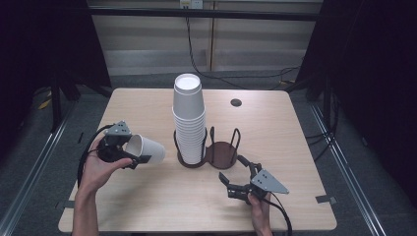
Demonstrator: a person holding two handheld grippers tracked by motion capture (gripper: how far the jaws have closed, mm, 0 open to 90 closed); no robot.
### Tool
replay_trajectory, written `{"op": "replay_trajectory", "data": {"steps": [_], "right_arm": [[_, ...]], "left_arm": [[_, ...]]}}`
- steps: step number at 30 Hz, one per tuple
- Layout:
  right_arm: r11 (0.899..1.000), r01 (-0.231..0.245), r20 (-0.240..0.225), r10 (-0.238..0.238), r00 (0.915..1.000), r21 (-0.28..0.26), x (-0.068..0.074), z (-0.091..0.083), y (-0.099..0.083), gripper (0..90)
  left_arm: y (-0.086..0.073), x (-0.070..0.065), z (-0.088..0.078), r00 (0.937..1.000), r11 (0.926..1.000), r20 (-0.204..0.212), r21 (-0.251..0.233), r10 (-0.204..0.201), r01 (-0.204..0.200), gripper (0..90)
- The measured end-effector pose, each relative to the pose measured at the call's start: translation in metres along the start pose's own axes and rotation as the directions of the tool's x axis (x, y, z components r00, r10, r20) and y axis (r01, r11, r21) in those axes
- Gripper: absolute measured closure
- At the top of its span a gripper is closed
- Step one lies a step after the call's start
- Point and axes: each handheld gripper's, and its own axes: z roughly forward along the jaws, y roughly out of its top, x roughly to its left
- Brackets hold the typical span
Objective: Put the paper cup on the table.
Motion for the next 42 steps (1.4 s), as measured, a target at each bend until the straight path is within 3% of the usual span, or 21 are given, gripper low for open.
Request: {"op": "replay_trajectory", "data": {"steps": [5,9,16,24,25,26,27,30,31,34,37,39,41,42], "right_arm": [[1.000,0.000,0.000,0.000,1.0000,0.000,0.000,0.000,0.000,12.7],[1.000,0.000,-0.002,0.000,1.0000,-0.001,0.000,0.000,0.000,12.8],[1.000,0.002,-0.001,-0.002,1.0000,-0.005,0.000,0.000,0.000,12.9],[1.000,0.003,0.003,-0.003,1.0000,-0.005,0.000,0.000,0.000,12.7],[1.000,0.003,0.003,-0.003,1.0000,-0.005,0.000,0.000,0.000,12.7],[1.000,0.002,0.009,-0.002,1.0000,-0.006,0.000,-0.001,0.000,12.7],[1.000,0.002,0.007,-0.002,1.0000,-0.005,0.000,-0.001,0.000,12.7],[1.000,0.003,0.006,-0.003,1.0000,-0.006,0.000,-0.001,0.000,12.8],[1.000,0.004,0.004,-0.004,1.0000,-0.007,0.001,-0.001,0.000,12.7],[1.000,0.004,0.003,-0.004,1.0000,-0.006,0.000,-0.001,0.000,12.7],[1.000,0.004,0.003,-0.004,1.0000,-0.007,0.000,-0.001,0.000,12.7],[1.000,0.004,0.002,-0.004,1.0000,-0.007,0.001,-0.001,0.000,12.8],[1.000,0.003,0.004,-0.003,1.0000,-0.006,0.000,-0.001,0.000,12.8],[1.000,0.004,0.004,-0.004,1.0000,-0.006,0.000,-0.001,0.000,12.7]], "left_arm": [[0.004,0.004,0.001,1.0000,0.9997,-0.005,0.024,0.000,0.001,8.4],[0.011,0.010,0.002,0.9992,0.9970,-0.040,0.078,0.010,-0.007,8.4],[0.021,0.018,0.004,0.9982,0.9893,-0.051,0.144,0.030,-0.022,8.3],[0.027,0.025,0.005,0.9972,0.9839,-0.065,0.177,0.037,-0.025,8.0],[0.028,0.026,0.005,0.9970,0.9805,-0.061,0.193,0.048,-0.035,7.9],[0.029,0.025,0.006,0.9941,0.9725,-0.088,0.229,0.063,-0.042,7.8],[0.031,0.026,0.005,0.9935,0.9663,-0.087,0.253,0.075,-0.051,7.8],[0.031,0.028,0.004,0.9931,0.9701,-0.096,0.239,0.067,-0.042,7.8],[0.031,0.030,0.006,0.9955,0.9701,-0.077,0.240,0.055,-0.035,7.7],[0.030,0.033,0.011,0.9945,0.9557,-0.077,0.291,0.071,-0.045,7.8],[0.030,0.033,0.016,0.9925,0.9500,-0.099,0.310,0.072,-0.038,7.4],[0.027,0.033,0.024,0.9937,0.9358,-0.075,0.349,0.084,-0.053,7.3],[0.026,0.035,0.027,0.9925,0.9250,-0.090,0.377,0.084,-0.044,7.2],[0.025,0.036,0.029,0.9929,0.9233,-0.086,0.382,0.082,-0.043,7.1]]}}
